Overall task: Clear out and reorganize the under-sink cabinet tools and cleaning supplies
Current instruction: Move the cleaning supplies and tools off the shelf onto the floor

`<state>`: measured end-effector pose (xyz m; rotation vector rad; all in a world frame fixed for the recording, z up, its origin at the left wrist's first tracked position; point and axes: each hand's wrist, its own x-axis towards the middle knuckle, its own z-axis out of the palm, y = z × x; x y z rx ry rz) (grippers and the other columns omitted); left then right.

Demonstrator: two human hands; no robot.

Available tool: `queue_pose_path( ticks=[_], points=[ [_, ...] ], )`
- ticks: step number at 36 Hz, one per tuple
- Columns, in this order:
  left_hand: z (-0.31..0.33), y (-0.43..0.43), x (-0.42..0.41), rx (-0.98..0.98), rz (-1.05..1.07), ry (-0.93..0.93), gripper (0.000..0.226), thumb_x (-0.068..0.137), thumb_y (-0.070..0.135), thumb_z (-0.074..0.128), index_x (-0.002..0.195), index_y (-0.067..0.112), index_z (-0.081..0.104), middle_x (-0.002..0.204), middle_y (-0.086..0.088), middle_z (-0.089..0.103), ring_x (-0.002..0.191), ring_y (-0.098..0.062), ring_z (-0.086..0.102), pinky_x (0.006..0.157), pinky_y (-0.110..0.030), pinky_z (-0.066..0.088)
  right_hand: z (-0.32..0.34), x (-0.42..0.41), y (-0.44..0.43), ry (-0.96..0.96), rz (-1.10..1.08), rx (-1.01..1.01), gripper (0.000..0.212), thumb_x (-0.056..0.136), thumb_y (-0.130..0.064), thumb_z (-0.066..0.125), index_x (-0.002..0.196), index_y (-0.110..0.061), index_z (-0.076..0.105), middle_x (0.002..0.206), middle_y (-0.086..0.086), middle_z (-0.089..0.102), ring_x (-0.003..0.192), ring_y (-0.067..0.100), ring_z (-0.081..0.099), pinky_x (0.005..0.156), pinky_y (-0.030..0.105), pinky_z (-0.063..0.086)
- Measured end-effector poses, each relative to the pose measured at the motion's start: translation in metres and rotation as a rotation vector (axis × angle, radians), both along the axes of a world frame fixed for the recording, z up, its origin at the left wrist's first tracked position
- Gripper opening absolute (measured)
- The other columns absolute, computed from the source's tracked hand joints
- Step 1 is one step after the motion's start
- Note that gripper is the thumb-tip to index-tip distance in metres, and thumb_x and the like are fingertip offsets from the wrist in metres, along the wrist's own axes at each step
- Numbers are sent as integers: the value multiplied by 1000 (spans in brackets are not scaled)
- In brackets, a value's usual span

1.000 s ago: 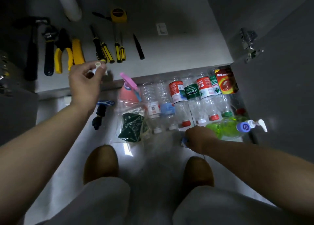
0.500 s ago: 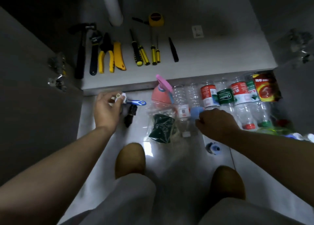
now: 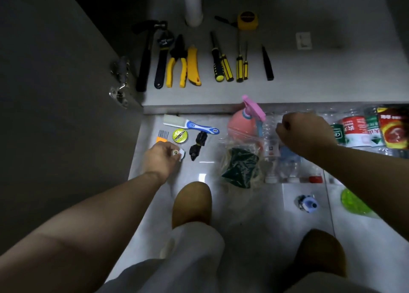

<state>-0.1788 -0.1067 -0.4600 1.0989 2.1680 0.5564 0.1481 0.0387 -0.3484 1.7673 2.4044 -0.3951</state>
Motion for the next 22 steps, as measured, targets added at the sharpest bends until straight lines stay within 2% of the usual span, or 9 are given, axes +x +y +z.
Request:
queue_pose_path(
  ticks=[2, 4, 6, 8, 11, 14, 16, 19, 22],
  points=[
    [1, 1, 3, 0, -12, 13, 28, 85, 15, 75, 68, 35, 65, 82, 14, 69, 85, -18, 70, 79, -28, 52, 3, -5, 2, 5, 4, 2, 36, 98, -32, 46, 65, -17, 51, 57, 7, 53, 54, 24, 55, 64, 41, 58],
    [3, 4, 5, -15, -26, 14, 19, 85, 15, 76, 76, 30, 69, 86, 9, 71, 86, -17, 69, 76, -24, 46, 6, -9, 4, 12, 7, 5, 35, 97, -33, 47, 66, -17, 51, 58, 6, 53, 56, 24, 54, 64, 40, 57],
    [5, 9, 6, -48, -48, 32, 5, 85, 21, 76, 87, 25, 74, 92, 3, 73, 88, -18, 69, 76, -24, 47, 9, -13, 6, 16, 10, -2, 34, 97, -33, 48, 67, -16, 53, 60, 8, 54, 59, 27, 57, 65, 42, 58],
    [8, 14, 6, -28, -63, 48, 5, 86, 24, 76, 90, 23, 75, 94, 0, 73, 87, -19, 69, 80, -28, 53, 14, -18, 9, 26, 5, -1, 34, 96, -33, 48, 67, -16, 54, 61, 9, 56, 59, 29, 58, 64, 44, 58],
    [18, 29, 10, 124, -14, 63, 1, 88, 23, 73, 88, 24, 72, 97, 2, 63, 83, -16, 67, 86, -34, 56, 19, -23, 16, 54, -34, 17, 32, 94, -33, 49, 68, -16, 56, 64, 8, 59, 61, 31, 60, 65, 44, 58],
    [32, 47, 16, 267, 24, -1, 11, 93, 22, 64, 87, 30, 67, 95, 10, 59, 81, -7, 63, 79, -33, 56, 19, -28, 24, 194, -83, -9, 25, 93, -27, 52, 71, -16, 58, 65, 5, 59, 62, 27, 59, 65, 41, 56],
    [42, 60, 22, 363, 24, -29, 10, 96, 25, 61, 90, 30, 66, 94, 11, 59, 82, -5, 61, 74, -25, 52, 17, -30, 31, 284, -113, -12, 20, 93, -21, 54, 77, -15, 64, 70, 4, 62, 65, 23, 60, 65, 37, 55],
    [60, 85, 31, 499, 22, -58, 12, 97, 24, 59, 92, 31, 66, 96, 12, 60, 89, -3, 61, 74, -11, 46, 15, -36, 44, 366, -121, 4, 13, 94, -16, 55, 86, -13, 65, 86, 6, 63, 76, 23, 61, 72, 37, 55],
    [76, 117, 38, 574, 20, -97, 10, 96, 25, 59, 95, 30, 67, 100, 10, 61, 89, -4, 61, 77, -11, 47, 12, -43, 61, 403, -128, 22, 5, 93, -17, 59, 95, -15, 63, 100, 7, 57, 79, 19, 58, 77, 34, 52]
  ],
)
